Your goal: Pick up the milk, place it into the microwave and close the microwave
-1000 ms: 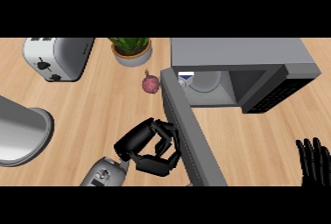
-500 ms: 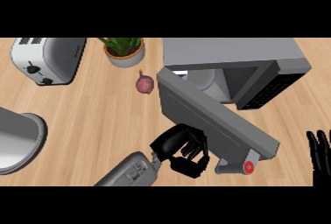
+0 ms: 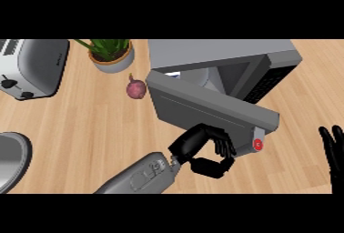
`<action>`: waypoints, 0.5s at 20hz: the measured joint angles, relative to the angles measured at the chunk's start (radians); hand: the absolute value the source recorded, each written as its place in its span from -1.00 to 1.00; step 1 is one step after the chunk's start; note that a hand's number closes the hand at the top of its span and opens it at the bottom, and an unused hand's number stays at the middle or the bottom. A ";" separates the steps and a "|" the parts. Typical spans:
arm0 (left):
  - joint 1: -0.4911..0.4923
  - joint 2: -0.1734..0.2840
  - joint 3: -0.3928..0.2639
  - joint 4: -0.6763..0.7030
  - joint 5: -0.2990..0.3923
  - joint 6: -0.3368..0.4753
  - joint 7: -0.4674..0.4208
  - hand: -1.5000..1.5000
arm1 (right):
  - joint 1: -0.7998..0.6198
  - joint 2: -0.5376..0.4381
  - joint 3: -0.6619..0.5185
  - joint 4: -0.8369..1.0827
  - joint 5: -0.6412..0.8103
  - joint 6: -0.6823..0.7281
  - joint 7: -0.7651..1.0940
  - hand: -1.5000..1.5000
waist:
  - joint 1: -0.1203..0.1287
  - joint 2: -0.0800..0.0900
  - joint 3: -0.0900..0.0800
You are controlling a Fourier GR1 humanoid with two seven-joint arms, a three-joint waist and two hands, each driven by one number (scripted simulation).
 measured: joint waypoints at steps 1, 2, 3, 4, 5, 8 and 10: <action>-0.012 0.000 0.001 0.002 0.024 0.011 -0.016 1.00 | -0.003 -0.006 0.002 -0.013 -0.006 0.008 0.006 -1.00 | -0.012 0.003 0.000; -0.026 0.000 0.000 0.004 0.049 0.018 -0.029 1.00 | -0.012 -0.014 0.004 -0.019 -0.008 0.016 0.012 -1.00 | -0.020 0.006 -0.001; -0.043 0.000 0.001 0.006 0.073 0.027 -0.037 1.00 | -0.016 -0.017 0.008 -0.028 -0.010 0.020 0.018 -1.00 | -0.031 0.008 -0.001; -0.057 0.000 0.001 0.009 0.094 0.037 -0.046 1.00 | -0.018 -0.023 0.009 -0.039 -0.015 0.028 0.023 -1.00 | -0.043 0.010 -0.001; -0.073 -0.001 0.002 0.015 0.114 0.046 -0.052 1.00 | -0.024 -0.029 0.010 -0.051 -0.019 0.032 0.031 -1.00 | -0.051 0.012 -0.001; -0.127 -0.002 0.008 0.035 0.168 0.069 -0.065 1.00 | -0.037 -0.045 0.008 -0.079 -0.028 0.042 0.049 -1.00 | -0.081 0.016 0.000; -0.161 -0.002 0.013 0.051 0.198 0.084 -0.072 1.00 | -0.044 -0.056 0.002 -0.094 -0.036 0.045 0.061 -1.00 | -0.101 0.020 0.000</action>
